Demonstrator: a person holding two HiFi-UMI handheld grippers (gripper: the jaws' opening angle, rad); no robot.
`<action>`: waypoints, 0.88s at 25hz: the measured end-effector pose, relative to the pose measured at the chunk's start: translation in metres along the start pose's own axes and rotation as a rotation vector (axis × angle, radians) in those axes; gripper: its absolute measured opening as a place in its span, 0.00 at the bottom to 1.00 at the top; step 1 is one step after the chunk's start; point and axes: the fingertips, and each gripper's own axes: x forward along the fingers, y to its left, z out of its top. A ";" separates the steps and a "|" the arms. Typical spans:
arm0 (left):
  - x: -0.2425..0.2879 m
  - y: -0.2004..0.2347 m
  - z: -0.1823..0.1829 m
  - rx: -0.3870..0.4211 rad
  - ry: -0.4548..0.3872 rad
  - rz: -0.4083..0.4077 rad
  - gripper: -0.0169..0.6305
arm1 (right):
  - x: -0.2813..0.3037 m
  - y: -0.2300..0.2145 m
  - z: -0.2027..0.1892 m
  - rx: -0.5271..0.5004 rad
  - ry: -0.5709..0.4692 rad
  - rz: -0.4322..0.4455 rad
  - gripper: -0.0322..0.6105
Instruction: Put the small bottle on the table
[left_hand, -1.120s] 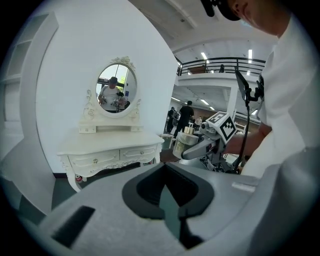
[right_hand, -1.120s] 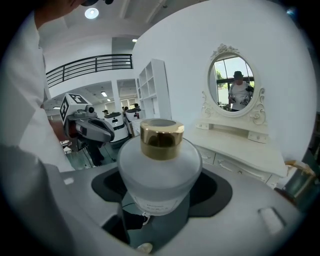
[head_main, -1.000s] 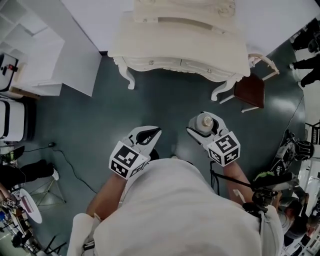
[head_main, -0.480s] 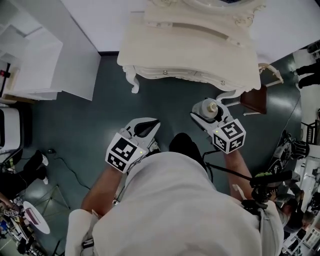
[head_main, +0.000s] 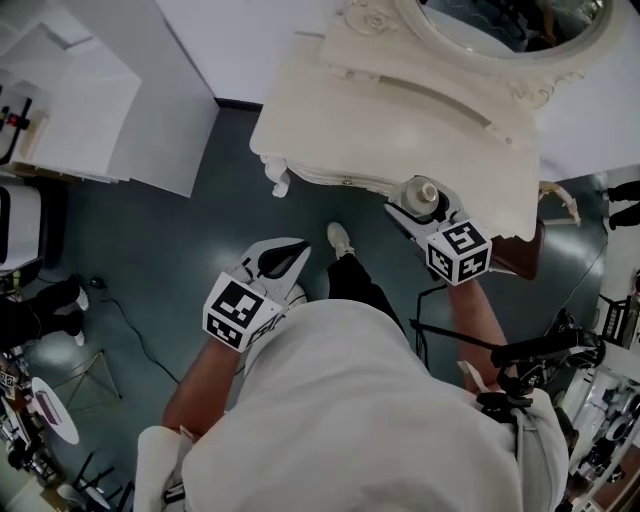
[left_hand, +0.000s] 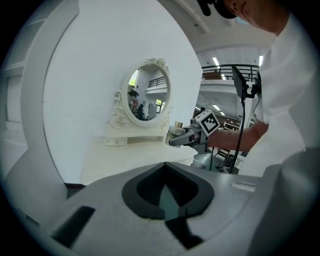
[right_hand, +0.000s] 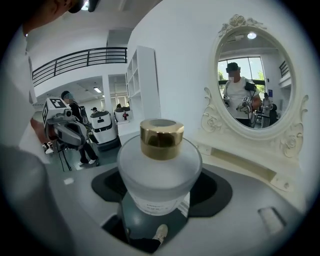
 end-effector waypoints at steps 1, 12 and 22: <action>0.007 0.009 0.008 -0.006 0.001 0.019 0.03 | 0.010 -0.012 0.007 -0.009 0.001 0.014 0.58; 0.099 0.077 0.097 -0.105 -0.005 0.199 0.03 | 0.116 -0.161 0.073 -0.131 0.016 0.151 0.58; 0.136 0.111 0.122 -0.169 0.019 0.288 0.03 | 0.191 -0.234 0.096 -0.173 0.022 0.193 0.58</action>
